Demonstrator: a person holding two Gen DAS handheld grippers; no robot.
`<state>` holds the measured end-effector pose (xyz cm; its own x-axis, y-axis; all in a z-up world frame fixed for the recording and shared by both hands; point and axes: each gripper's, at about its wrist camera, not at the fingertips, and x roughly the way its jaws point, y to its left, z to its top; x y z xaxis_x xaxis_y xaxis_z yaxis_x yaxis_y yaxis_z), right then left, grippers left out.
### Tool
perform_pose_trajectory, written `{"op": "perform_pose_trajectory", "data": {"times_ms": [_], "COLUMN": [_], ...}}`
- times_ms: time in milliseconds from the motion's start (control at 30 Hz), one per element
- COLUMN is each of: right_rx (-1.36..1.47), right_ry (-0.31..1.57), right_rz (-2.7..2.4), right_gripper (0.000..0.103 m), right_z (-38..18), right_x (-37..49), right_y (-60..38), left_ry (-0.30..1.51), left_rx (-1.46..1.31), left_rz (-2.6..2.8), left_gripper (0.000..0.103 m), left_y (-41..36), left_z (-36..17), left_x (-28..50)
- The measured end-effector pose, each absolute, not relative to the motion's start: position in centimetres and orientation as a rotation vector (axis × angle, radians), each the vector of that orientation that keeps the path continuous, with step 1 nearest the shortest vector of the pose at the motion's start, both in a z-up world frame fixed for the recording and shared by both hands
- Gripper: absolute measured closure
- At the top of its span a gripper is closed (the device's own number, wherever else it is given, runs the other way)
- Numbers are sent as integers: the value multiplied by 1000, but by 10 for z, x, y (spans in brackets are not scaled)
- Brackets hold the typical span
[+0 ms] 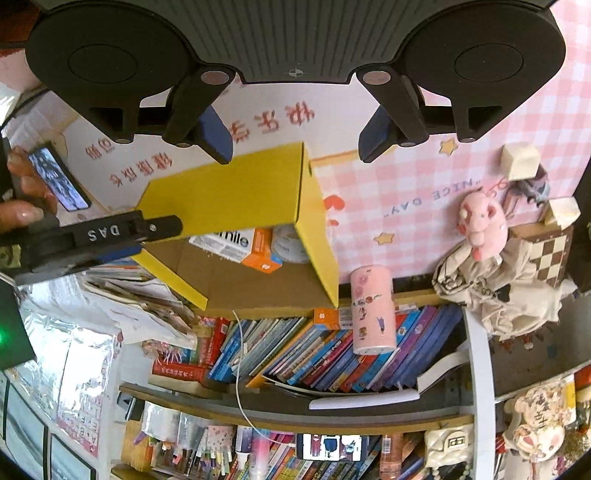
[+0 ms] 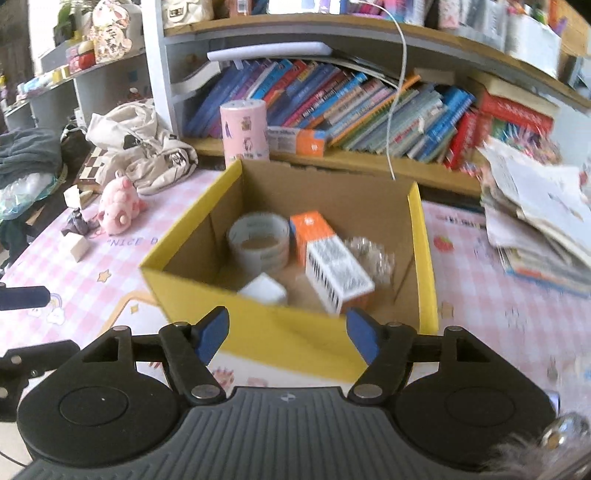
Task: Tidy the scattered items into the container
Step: 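Lift both tools out of the yellow box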
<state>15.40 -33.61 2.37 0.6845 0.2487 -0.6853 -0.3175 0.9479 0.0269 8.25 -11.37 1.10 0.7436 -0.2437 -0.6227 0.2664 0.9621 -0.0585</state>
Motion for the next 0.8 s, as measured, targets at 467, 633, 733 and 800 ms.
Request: {"op": "perform_pose_trajectory", "data": {"times_ms": [467, 633, 733, 800], "right_rx": [-39, -31, -35, -45], "right_ry": [768, 752, 742, 737], "right_rz": [183, 149, 134, 130], "right_gripper": [25, 19, 18, 18], "right_z": [9, 4, 1, -2], "right_x": [72, 48, 36, 28], "right_y": [-314, -302, -292, -284], "left_ry": [679, 681, 680, 679], "left_rx": [39, 44, 48, 48], "left_rz": [-315, -291, -264, -246], "left_gripper": [21, 18, 14, 13], "left_y": [-74, -63, -56, -51], "left_z": [9, 7, 6, 5], "left_x": [44, 33, 25, 20]}}
